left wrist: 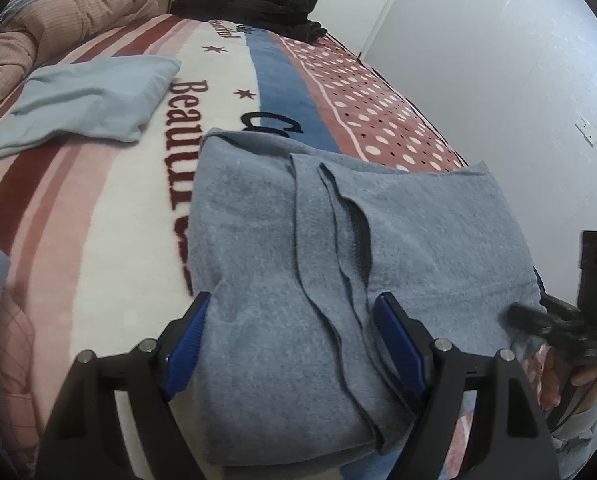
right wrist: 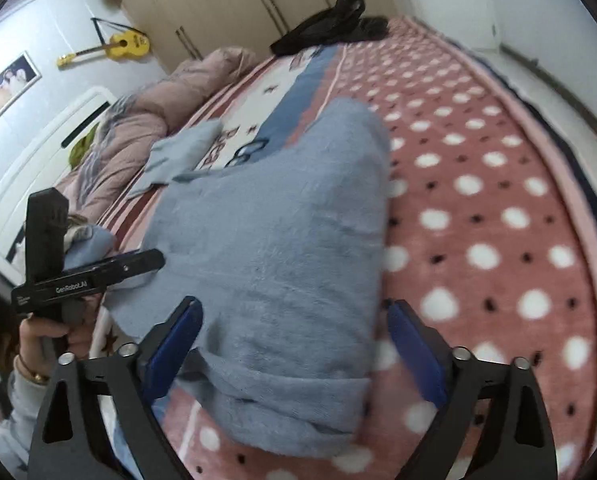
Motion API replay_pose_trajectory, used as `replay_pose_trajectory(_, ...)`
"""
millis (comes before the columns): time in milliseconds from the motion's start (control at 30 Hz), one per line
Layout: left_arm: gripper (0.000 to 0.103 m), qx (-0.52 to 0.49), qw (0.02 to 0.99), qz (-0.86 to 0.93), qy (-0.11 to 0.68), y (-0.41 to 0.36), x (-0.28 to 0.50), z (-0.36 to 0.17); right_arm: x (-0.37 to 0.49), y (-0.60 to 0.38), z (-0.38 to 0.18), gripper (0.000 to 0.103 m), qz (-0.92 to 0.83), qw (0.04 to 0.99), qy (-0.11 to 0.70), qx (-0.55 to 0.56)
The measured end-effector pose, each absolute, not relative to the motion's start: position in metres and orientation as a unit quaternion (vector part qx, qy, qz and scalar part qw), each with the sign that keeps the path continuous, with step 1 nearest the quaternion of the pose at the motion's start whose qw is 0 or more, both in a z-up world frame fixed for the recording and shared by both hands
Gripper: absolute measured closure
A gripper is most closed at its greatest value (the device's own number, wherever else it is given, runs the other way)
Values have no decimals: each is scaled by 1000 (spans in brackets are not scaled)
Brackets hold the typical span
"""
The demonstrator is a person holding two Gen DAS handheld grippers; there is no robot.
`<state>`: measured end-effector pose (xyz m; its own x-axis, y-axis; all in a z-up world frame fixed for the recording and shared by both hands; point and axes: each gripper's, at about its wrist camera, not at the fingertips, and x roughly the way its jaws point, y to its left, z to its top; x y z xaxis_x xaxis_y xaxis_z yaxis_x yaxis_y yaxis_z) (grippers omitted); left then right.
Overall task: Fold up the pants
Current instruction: 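Grasp the folded sweatpants with both grippers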
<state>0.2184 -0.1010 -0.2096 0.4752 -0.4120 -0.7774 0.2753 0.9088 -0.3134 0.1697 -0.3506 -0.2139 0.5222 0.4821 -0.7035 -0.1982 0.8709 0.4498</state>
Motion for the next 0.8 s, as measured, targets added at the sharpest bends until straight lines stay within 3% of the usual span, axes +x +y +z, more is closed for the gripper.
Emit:
replay_pose_trajectory(133, 40, -50, 861, -201, 464, -110, 211, -208, 171, -334, -226, 36, 199, 854, 460, 139)
replay_pose_trajectory(300, 77, -39, 865, -209, 455, -114, 198, -199, 161, -329, -217, 56, 197, 868, 439, 124)
replay_pose_trajectory(367, 84, -32, 869, -209, 448, -114, 191, -194, 154, -327, -210, 59, 198, 873, 429, 118)
replay_pose_trajectory(667, 97, -53, 883, -224, 410, -87, 134, -157, 106, -323, -170, 61, 256, 871, 393, 147)
replay_pose_trajectory(800, 96, -68, 885, -229, 400, -69, 102, -143, 78, -315, -164, 60, 272, 863, 402, 141)
